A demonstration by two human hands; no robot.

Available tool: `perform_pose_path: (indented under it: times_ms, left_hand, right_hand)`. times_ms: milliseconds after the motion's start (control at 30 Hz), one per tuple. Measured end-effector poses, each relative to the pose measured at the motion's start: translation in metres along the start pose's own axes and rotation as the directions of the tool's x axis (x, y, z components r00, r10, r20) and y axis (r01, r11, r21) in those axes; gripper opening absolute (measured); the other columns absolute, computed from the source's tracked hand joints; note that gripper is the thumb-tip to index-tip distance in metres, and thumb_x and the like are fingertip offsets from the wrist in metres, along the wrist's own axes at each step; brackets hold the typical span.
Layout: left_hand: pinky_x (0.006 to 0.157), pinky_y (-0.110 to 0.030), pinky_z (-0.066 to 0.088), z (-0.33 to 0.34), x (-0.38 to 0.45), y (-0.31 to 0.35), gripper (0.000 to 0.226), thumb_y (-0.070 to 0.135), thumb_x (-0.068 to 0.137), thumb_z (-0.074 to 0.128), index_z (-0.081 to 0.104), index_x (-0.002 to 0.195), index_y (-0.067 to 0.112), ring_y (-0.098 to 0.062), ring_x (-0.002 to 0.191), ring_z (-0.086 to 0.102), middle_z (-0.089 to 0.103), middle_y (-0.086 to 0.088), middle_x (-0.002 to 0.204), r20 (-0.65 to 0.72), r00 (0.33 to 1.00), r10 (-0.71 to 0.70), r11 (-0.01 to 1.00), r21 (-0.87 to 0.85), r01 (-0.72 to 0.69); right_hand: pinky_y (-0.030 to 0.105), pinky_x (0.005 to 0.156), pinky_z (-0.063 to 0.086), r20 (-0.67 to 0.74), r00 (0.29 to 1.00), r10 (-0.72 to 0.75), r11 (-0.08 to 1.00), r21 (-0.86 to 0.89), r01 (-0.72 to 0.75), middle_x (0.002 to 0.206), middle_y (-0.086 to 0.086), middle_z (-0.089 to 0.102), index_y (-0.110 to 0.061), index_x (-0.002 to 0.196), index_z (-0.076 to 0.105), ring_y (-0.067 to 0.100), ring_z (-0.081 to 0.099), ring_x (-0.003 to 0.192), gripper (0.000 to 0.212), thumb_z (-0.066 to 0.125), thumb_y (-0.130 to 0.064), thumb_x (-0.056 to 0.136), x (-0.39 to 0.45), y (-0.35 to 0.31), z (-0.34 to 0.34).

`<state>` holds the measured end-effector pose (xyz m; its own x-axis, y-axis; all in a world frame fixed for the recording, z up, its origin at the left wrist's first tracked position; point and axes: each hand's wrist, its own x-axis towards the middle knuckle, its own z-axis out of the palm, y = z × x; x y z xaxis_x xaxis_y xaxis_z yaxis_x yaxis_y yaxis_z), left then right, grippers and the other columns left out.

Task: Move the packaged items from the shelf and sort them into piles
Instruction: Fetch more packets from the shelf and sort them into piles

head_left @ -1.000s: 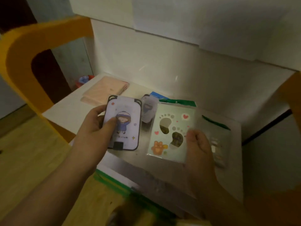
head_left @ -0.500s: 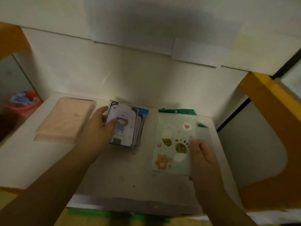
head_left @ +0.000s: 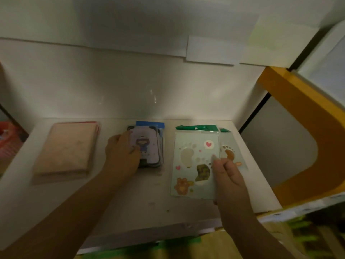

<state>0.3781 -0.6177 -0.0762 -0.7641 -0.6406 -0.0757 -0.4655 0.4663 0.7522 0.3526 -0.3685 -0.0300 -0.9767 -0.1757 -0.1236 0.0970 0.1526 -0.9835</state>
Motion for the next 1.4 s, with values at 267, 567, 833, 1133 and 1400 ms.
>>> perform_pose_path:
  times_ms: [267,567,833,1133,1400]
  left_hand:
    - [0.116,-0.042,0.02,-0.01,-0.012,0.01,0.055,0.022,0.093,0.058,0.041,0.145,0.015,-0.033,0.138,0.025,0.028,-0.014,0.152,-0.011,0.993,0.119,0.986,0.118,-0.117]
    - [0.112,-0.039,0.02,-0.005,-0.036,0.03,0.062,0.035,0.082,0.048,0.042,0.142,0.02,-0.027,0.136,0.026,0.033,-0.007,0.147,0.017,0.907,0.42,0.898,0.136,-0.418]
    - [0.108,-0.027,0.012,-0.001,-0.047,0.04,0.058,0.032,0.084,0.046,0.045,0.14,0.016,-0.018,0.133,0.023,0.036,-0.004,0.143,0.047,0.86,0.508,0.849,0.14,-0.509]
    - [0.104,-0.036,0.02,-0.003,-0.052,0.044,0.063,0.042,0.084,0.041,0.04,0.143,0.02,-0.024,0.131,0.034,0.042,-0.003,0.141,0.026,0.88,0.474,0.864,0.177,-0.471]
    - [0.107,-0.054,0.031,-0.001,-0.055,0.055,0.063,0.048,0.083,0.039,0.042,0.139,0.02,-0.031,0.128,0.041,0.047,-0.007,0.137,0.075,0.833,0.549,0.811,0.192,-0.552]
  right_hand:
    - [0.019,0.044,0.05,-0.054,0.998,0.04,0.999,0.01,-0.04,0.081,-0.008,0.073,-0.018,0.094,0.062,0.003,0.07,0.067,0.025,0.047,-0.036,0.101,0.0,0.006,-0.001]
    - [0.032,0.049,0.053,-0.219,0.975,0.038,0.987,-0.145,-0.071,0.089,0.001,0.073,-0.021,0.092,0.065,0.018,0.071,0.072,0.026,0.049,-0.039,0.101,0.046,0.008,-0.051]
    - [0.022,0.04,0.047,-0.149,0.988,0.037,0.916,-0.391,-0.093,0.081,-0.002,0.073,-0.02,0.091,0.066,0.013,0.069,0.066,0.023,0.074,-0.041,0.084,0.101,-0.001,-0.065]
    - [0.035,0.066,0.058,-0.119,0.992,-0.04,0.584,-0.808,-0.073,0.097,-0.006,0.069,-0.024,0.116,0.059,0.014,0.067,0.082,0.054,0.061,-0.066,0.083,0.113,0.011,-0.068]
    - [0.04,0.07,0.06,-0.11,0.991,-0.079,0.266,-0.96,-0.085,0.106,0.0,0.066,-0.021,0.128,0.057,0.019,0.065,0.087,0.058,0.054,-0.062,0.087,0.101,-0.005,-0.063]
